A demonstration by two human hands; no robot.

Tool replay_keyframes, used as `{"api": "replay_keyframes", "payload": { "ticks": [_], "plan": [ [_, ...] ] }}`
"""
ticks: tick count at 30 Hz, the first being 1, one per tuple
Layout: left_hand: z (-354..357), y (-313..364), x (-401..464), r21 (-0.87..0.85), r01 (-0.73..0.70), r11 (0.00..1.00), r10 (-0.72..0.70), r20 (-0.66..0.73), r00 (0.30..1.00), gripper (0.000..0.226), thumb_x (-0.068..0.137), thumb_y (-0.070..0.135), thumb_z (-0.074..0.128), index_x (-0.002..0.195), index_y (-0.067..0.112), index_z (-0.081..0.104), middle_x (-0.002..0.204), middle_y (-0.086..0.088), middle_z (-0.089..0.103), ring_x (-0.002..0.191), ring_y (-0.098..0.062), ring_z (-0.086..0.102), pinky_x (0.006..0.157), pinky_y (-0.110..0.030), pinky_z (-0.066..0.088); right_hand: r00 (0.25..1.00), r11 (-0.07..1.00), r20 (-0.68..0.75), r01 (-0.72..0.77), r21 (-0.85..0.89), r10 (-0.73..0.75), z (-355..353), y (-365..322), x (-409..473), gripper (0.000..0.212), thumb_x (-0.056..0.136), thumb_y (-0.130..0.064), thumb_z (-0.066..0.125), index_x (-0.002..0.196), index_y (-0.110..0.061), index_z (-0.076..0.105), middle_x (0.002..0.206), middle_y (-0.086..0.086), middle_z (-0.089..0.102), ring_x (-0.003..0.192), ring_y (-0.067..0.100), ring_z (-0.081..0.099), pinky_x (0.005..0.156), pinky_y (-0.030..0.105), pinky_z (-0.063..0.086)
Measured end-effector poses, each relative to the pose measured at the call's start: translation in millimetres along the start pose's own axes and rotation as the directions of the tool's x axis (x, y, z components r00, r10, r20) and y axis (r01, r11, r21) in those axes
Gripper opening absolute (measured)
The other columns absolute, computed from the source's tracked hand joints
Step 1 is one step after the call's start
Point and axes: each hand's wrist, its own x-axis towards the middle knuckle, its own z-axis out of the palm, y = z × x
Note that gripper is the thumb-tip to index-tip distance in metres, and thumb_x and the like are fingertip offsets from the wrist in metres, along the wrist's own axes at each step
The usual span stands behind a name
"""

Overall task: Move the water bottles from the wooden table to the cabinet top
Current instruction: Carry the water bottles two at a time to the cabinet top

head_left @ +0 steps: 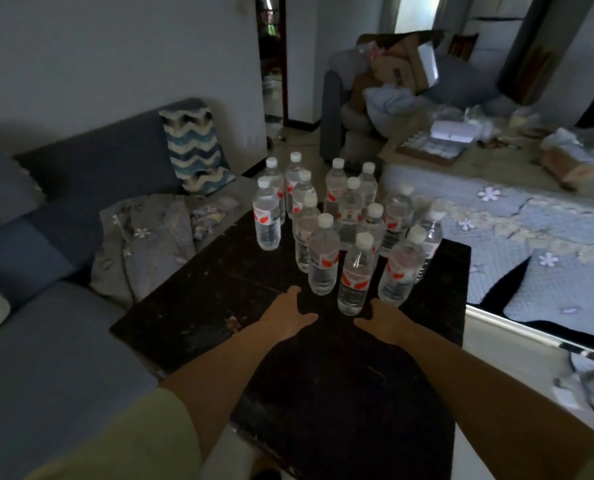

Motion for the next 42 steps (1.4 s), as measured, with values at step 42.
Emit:
{"api": "replay_keyframes", "payload": {
  "ticks": [42],
  "plan": [
    [14.4, -0.8, 108.9, -0.579, 0.066, 0.813, -0.083, -0.003, 0.997, 0.072, 0.069, 0.036, 0.083, 0.131, 0.018, 0.05, 0.127, -0.003, 0.06, 0.112, -0.021, 0.059, 0.09, -0.03, 0.046, 0.927, 0.615, -0.179, -0.067, 0.786, 0.33, 30.0, -4.4, 57.7, 0.07, 0.074, -0.026, 0.08, 0.132, -0.023, 0.042, 0.127, -0.001, 0.06, 0.117, 0.017, 0.058, 0.095, 0.036, 0.049]
  ]
}}
